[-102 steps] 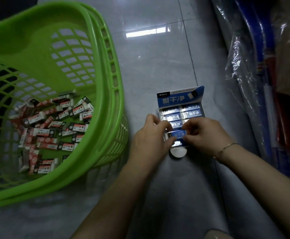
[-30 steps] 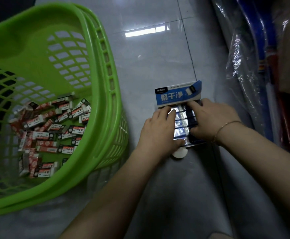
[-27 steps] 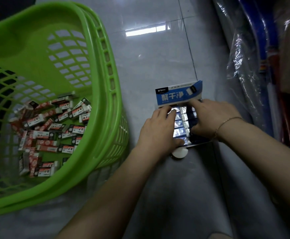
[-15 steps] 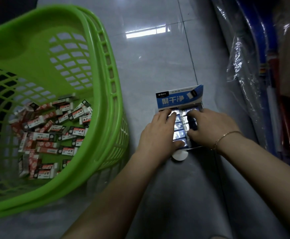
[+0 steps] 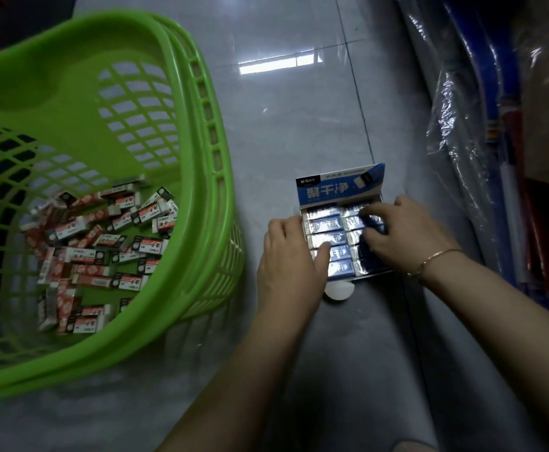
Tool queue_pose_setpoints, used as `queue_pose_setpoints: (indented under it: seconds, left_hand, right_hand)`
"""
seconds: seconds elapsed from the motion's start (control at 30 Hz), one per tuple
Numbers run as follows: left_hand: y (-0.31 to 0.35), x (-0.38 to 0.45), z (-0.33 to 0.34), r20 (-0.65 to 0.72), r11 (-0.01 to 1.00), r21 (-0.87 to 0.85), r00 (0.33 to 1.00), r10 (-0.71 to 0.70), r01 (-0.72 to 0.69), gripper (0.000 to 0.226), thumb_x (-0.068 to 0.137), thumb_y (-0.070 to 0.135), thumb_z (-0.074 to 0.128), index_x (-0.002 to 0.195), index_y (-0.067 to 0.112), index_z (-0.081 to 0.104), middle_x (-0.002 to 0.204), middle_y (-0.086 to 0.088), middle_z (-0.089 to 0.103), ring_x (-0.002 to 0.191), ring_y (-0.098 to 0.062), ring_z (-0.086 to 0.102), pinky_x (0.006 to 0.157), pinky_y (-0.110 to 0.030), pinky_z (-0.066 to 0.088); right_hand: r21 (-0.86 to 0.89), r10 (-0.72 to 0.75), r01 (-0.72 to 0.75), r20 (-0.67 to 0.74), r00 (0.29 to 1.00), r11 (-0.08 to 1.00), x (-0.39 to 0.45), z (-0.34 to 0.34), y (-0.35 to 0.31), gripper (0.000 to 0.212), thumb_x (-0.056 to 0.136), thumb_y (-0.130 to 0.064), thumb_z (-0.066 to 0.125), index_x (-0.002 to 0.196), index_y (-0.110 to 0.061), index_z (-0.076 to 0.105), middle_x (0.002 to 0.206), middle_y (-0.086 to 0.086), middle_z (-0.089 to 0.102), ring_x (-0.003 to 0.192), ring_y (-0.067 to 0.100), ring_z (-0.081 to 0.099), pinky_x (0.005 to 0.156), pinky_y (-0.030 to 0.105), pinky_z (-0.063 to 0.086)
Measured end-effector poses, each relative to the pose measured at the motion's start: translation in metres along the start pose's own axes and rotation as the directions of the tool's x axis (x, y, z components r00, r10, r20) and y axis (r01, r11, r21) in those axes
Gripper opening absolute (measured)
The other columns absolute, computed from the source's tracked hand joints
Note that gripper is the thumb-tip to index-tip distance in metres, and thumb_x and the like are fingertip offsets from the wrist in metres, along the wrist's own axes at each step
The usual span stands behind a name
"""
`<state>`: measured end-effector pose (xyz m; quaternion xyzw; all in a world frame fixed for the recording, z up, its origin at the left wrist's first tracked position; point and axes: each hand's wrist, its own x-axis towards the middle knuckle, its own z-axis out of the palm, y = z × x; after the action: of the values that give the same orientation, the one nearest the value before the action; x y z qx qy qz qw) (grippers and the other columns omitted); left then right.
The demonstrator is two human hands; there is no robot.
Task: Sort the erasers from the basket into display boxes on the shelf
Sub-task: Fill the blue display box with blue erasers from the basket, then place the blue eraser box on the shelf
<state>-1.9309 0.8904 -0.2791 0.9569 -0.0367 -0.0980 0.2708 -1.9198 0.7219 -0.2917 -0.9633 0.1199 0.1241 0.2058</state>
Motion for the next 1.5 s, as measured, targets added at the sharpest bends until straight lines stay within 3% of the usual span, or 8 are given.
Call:
queue_pose_setpoints:
  seconds: [0.17,0.4,0.6,0.83,1.13,1.27,1.4,1.5]
  left_hand:
    - [0.000,0.009,0.010,0.199,0.970,-0.052,0.954,-0.222,0.237,0.032,0.096,0.037,0.044,0.112,0.012,0.054,0.109,-0.006,0.053,0.096,-0.024,0.053,0.073,-0.029,0.033]
    - [0.029,0.006,-0.002,0.073,0.976,-0.093,0.979,-0.190,0.197,0.024,0.099,0.014,0.035,0.099,0.004,0.056,0.097,-0.007,0.048,0.091,-0.026,0.052,0.066,-0.024,0.027]
    - [0.129,-0.022,-0.107,-0.162,0.964,-0.252,0.977,-0.135,0.091,0.028,0.098,0.015,0.041,0.117,0.005,0.058,0.111,-0.016,0.052,0.106,-0.030,0.047,0.090,-0.034,0.033]
    - [0.221,-0.063,-0.318,-0.228,0.924,-0.382,0.969,-0.099,0.004,0.027,0.098,0.013,0.044,0.116,0.002,0.061,0.106,-0.018,0.052,0.102,-0.032,0.048,0.090,-0.034,0.033]
    - [0.256,-0.118,-0.641,-0.197,0.867,-0.493,0.962,-0.191,0.071,0.013,0.096,0.022,0.049,0.089,0.016,0.058,0.095,-0.002,0.051,0.074,0.009,0.048,0.064,-0.003,0.033]
    - [0.265,-0.143,-0.772,-0.152,0.808,-0.565,0.941,-0.302,0.168,0.021,0.093,0.037,0.050,0.080,0.020,0.048,0.076,0.007,0.056,0.065,0.002,0.050,0.052,-0.008,0.034]
    - [0.269,-0.166,-0.863,-0.090,0.744,-0.620,0.920,-0.382,0.248,0.043,0.080,0.068,0.052,0.090,0.028,0.041,0.092,0.006,0.057,0.082,-0.007,0.056,0.062,-0.025,0.039]
    - [0.266,-0.179,-0.904,-0.070,0.668,-0.698,0.904,-0.422,0.258,0.081,0.070,0.077,0.053,0.133,0.029,0.037,0.134,0.000,0.053,0.117,-0.022,0.055,0.095,-0.044,0.047]
  right_hand:
    - [0.390,0.179,-0.082,-0.219,0.959,0.917,-0.001,0.008,0.006,0.020,0.080,-0.018,0.060,0.097,-0.027,0.058,0.094,0.006,0.051,0.081,0.025,0.054,0.070,0.029,0.040]
    - [0.695,0.551,-0.369,-0.048,0.833,0.618,-0.014,0.004,-0.003,0.018,0.086,-0.012,0.055,0.096,-0.012,0.069,0.094,0.008,0.069,0.091,0.028,0.064,0.085,0.040,0.052]
    - [0.811,0.582,-0.162,-0.248,0.775,0.561,-0.053,-0.137,-0.059,0.017,0.088,-0.017,0.057,0.071,-0.018,0.056,0.066,-0.010,0.051,0.056,-0.006,0.047,0.059,0.013,0.035]
    - [0.860,0.635,-0.108,-0.278,0.721,0.499,-0.138,-0.332,-0.177,0.033,0.088,-0.027,0.062,0.065,-0.024,0.039,0.066,-0.010,0.046,0.054,-0.005,0.043,0.050,0.003,0.034]
    - [0.954,0.513,-0.175,0.026,0.858,0.245,-0.212,-0.553,-0.393,0.016,0.080,-0.016,0.068,0.077,-0.015,0.052,0.073,0.002,0.057,0.063,0.016,0.055,0.048,0.015,0.044]
    - [0.953,0.362,-0.209,0.118,0.925,0.222,-0.249,-0.634,-0.486,0.016,0.079,-0.014,0.067,0.079,-0.016,0.051,0.078,0.008,0.061,0.063,0.021,0.058,0.061,0.032,0.050]
    - [0.948,0.184,-0.205,0.163,0.969,0.242,-0.279,-0.691,-0.559,0.016,0.079,-0.017,0.065,0.084,-0.015,0.051,0.075,0.007,0.062,0.058,0.021,0.060,0.050,0.027,0.050]
    - [0.930,0.049,-0.203,0.198,0.979,0.307,-0.294,-0.715,-0.606,0.033,0.076,-0.021,0.064,0.103,-0.004,0.055,0.083,0.012,0.064,0.063,0.026,0.063,0.050,0.028,0.051]
